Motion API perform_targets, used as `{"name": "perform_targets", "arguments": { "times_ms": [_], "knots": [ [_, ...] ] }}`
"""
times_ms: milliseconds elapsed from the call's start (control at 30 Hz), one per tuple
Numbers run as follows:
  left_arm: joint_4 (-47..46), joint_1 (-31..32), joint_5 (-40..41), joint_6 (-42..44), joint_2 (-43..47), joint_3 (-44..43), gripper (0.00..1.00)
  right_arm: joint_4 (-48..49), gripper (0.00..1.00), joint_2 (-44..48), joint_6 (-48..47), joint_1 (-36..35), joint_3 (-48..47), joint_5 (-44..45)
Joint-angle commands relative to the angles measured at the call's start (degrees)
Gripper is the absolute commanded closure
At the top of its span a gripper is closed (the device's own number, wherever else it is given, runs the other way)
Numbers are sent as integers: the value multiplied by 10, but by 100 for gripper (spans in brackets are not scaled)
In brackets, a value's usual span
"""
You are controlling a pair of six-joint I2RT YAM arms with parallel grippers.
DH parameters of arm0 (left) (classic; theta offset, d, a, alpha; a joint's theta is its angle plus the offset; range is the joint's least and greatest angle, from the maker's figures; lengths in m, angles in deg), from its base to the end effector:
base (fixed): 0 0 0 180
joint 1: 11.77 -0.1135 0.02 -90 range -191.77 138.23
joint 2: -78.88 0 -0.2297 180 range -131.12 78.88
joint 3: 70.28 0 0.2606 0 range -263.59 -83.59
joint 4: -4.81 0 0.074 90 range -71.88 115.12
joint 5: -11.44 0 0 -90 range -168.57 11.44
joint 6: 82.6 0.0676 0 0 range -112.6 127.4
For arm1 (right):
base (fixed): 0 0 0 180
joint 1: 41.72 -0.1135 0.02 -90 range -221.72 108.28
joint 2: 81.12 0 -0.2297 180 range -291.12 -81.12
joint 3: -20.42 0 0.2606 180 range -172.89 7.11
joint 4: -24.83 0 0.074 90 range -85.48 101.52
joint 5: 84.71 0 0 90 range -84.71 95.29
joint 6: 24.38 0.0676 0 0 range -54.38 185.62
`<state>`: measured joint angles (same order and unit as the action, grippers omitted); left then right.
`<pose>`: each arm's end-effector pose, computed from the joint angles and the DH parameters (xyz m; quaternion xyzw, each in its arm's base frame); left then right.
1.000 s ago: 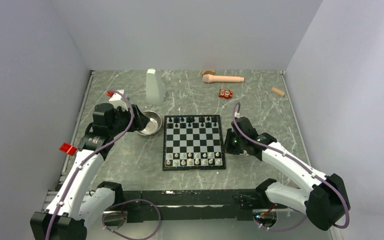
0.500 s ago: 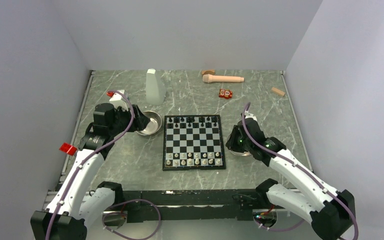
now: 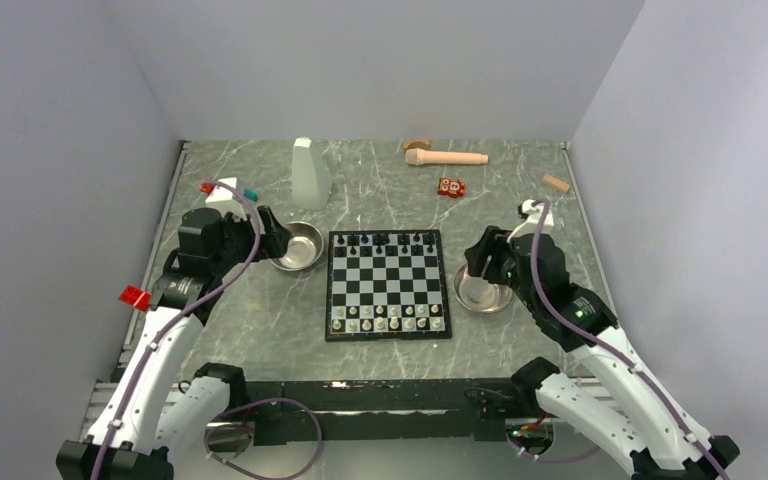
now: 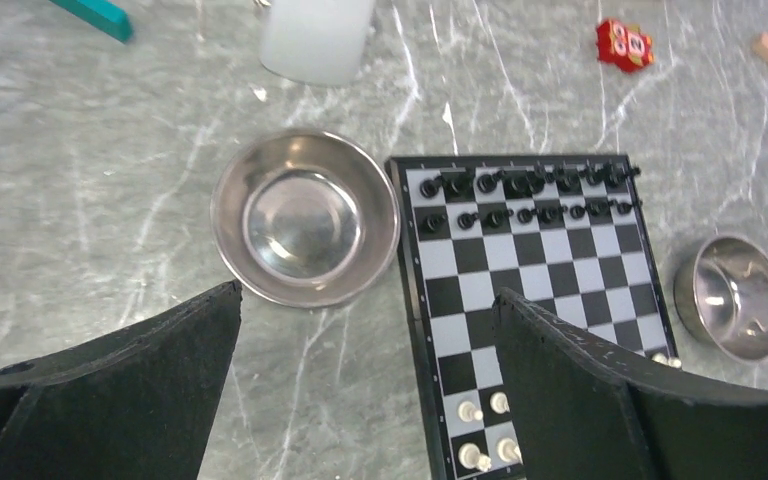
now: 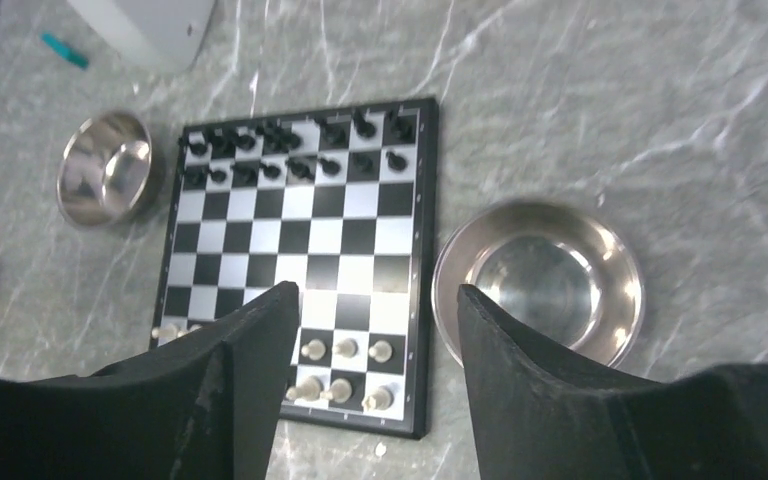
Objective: Set up the chess pieces on the board
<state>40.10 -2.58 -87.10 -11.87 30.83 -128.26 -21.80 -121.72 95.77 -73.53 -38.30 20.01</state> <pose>0.2456 -0.0499 0.2689 -0.0344 0.8430 -0.1921 0.5013 0.1924 0.0991 0.2775 0.0531 0.8532 0.1666 0.4914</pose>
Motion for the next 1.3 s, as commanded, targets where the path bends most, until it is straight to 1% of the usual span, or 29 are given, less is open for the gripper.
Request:
{"name": "perform_targets", "arguments": {
  "times_ms": [0,33,133,200,233,367,467,567,733,833,933,1067,1267],
  "knots": [
    [16,-3,79,14,35,-39,1,2,33,40,-38,-2,-39,83],
    [18,-3,83,18,42,-39,1,-3,29,48,-36,-2,-41,100],
    [22,-3,127,28,69,-27,1,-24,17,70,-20,-1,-48,153],
    [19,-3,154,30,91,-14,1,-37,4,83,-10,-2,-50,184],
    [19,-3,161,29,101,-7,1,-39,1,90,-6,-2,-48,195],
    [20,-3,154,36,126,12,1,-23,0,131,10,-2,-14,225],
    [22,-3,154,28,131,25,1,15,0,167,-1,-2,30,224],
    [20,-3,159,17,133,35,0,43,0,189,-1,-1,53,216],
    [14,-3,159,-6,129,36,0,41,0,165,-16,-1,59,182],
    [18,-3,166,-16,110,22,1,23,0,134,-10,-1,52,174],
    [34,-3,180,-23,87,3,1,26,0,114,-17,-1,55,165],
    [37,-3,190,-22,70,-10,1,59,0,117,-38,-2,73,155],
    [32,-3,195,-24,71,-14,1,97,0,136,-78,-1,86,159]
  ]
}}
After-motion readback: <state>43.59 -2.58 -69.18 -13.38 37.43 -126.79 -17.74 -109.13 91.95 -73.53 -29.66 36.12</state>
